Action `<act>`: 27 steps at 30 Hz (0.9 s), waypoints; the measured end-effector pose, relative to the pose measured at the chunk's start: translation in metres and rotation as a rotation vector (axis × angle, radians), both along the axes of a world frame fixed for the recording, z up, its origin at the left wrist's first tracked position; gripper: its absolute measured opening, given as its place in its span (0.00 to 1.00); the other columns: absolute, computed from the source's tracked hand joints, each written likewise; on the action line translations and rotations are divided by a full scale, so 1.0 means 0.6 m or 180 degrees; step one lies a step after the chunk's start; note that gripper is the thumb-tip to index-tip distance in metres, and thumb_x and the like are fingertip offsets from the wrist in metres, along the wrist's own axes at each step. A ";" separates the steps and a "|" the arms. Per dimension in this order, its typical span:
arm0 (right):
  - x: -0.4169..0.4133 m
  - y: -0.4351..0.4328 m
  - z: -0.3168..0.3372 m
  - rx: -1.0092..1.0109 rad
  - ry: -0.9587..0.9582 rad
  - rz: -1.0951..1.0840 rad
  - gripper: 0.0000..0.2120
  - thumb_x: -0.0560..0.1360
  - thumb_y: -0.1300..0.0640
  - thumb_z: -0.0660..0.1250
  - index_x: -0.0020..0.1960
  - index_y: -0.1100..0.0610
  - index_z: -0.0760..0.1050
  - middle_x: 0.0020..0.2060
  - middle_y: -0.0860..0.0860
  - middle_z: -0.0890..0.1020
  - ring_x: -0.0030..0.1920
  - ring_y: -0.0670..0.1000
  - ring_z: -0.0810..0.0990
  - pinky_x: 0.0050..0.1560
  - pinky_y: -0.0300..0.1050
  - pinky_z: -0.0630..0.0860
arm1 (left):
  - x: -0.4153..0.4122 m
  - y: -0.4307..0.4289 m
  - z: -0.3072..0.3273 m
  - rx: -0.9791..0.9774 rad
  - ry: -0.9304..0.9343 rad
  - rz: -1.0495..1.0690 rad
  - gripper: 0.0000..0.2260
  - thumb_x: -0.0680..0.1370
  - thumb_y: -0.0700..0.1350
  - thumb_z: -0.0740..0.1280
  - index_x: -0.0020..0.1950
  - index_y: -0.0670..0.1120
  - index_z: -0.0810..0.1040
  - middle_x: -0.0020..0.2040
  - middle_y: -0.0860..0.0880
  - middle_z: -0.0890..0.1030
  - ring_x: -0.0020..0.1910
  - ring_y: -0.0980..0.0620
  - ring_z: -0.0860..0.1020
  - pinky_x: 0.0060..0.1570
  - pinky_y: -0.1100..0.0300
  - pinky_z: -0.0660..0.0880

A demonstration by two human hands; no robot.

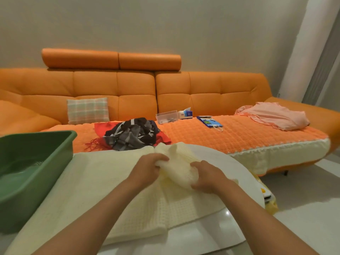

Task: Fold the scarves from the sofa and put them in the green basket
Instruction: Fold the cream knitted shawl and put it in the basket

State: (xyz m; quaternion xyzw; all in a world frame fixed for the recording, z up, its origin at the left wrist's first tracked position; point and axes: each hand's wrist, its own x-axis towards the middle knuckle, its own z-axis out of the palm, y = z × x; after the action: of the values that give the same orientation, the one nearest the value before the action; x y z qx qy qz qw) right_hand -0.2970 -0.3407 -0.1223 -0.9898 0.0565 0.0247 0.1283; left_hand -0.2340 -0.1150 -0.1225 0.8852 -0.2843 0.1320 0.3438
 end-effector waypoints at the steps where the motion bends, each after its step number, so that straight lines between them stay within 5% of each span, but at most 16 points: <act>1: -0.001 0.003 0.003 0.0097 -0.0141 0.0039 0.34 0.73 0.48 0.71 0.76 0.45 0.63 0.69 0.48 0.71 0.68 0.52 0.73 0.65 0.48 0.71 | -0.002 0.009 0.013 -0.0307 0.0016 0.0068 0.23 0.73 0.28 0.63 0.58 0.52 0.83 0.55 0.52 0.82 0.54 0.52 0.78 0.52 0.71 0.71; 3: -0.002 0.011 0.010 0.0261 -0.0465 0.0131 0.27 0.74 0.54 0.69 0.71 0.45 0.68 0.65 0.48 0.78 0.62 0.52 0.77 0.59 0.49 0.75 | -0.004 0.030 0.042 -0.0784 0.0082 0.0115 0.26 0.72 0.26 0.60 0.56 0.55 0.79 0.50 0.56 0.79 0.47 0.57 0.77 0.39 0.73 0.71; 7: -0.014 0.029 0.013 0.0547 -0.0593 0.0243 0.21 0.73 0.58 0.69 0.62 0.45 0.69 0.53 0.46 0.80 0.51 0.52 0.79 0.49 0.49 0.77 | 0.007 0.091 0.084 -0.1087 0.0218 0.0273 0.30 0.70 0.25 0.56 0.58 0.57 0.76 0.54 0.53 0.77 0.51 0.54 0.76 0.40 0.59 0.73; 12: -0.038 0.037 0.002 0.0233 0.0082 0.0599 0.15 0.71 0.66 0.60 0.44 0.45 0.74 0.42 0.40 0.74 0.46 0.48 0.75 0.39 0.37 0.68 | 0.006 0.165 0.070 0.1923 0.1144 0.0260 0.25 0.73 0.30 0.55 0.49 0.60 0.78 0.58 0.50 0.75 0.53 0.50 0.77 0.45 0.60 0.74; 15: -0.045 0.045 0.006 0.0485 0.0059 0.0641 0.14 0.70 0.65 0.58 0.38 0.47 0.73 0.39 0.44 0.76 0.42 0.47 0.74 0.40 0.39 0.70 | -0.009 0.170 0.054 0.2105 0.1616 0.0475 0.25 0.73 0.37 0.60 0.63 0.62 0.68 0.60 0.49 0.75 0.55 0.49 0.74 0.49 0.58 0.77; 18: -0.052 0.055 0.015 0.0577 0.0143 0.0717 0.14 0.69 0.66 0.54 0.33 0.49 0.69 0.35 0.45 0.74 0.39 0.48 0.71 0.39 0.42 0.68 | -0.022 0.154 0.055 0.1723 0.1254 0.0223 0.39 0.70 0.44 0.69 0.72 0.69 0.53 0.56 0.50 0.74 0.55 0.46 0.72 0.50 0.52 0.77; 21: -0.068 0.058 0.023 0.0461 0.0922 0.0809 0.12 0.71 0.64 0.58 0.35 0.49 0.74 0.35 0.43 0.75 0.37 0.47 0.71 0.39 0.41 0.69 | -0.025 0.137 0.064 0.1865 0.0572 0.0175 0.29 0.74 0.39 0.62 0.68 0.67 0.67 0.57 0.52 0.78 0.59 0.46 0.72 0.58 0.54 0.70; 23: -0.079 0.056 0.030 0.0709 0.1401 0.0785 0.09 0.72 0.61 0.64 0.38 0.51 0.79 0.36 0.45 0.78 0.37 0.48 0.73 0.38 0.41 0.72 | -0.030 0.143 0.085 0.2305 0.0447 0.0227 0.22 0.76 0.36 0.58 0.55 0.62 0.80 0.52 0.57 0.81 0.56 0.50 0.74 0.59 0.59 0.66; 27: -0.088 0.042 0.044 0.1620 0.1665 0.0566 0.14 0.75 0.54 0.65 0.53 0.61 0.83 0.48 0.52 0.86 0.42 0.54 0.82 0.45 0.49 0.80 | -0.036 0.165 0.102 0.2920 0.2265 0.0016 0.17 0.74 0.35 0.61 0.47 0.52 0.86 0.49 0.57 0.83 0.53 0.54 0.82 0.59 0.61 0.71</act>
State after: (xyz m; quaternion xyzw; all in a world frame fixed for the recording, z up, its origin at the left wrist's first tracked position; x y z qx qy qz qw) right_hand -0.3496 -0.3155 -0.0959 -0.8876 -0.0069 0.3009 0.3487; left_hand -0.2557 -0.0162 -0.0613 0.9342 -0.1772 -0.3095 -0.0008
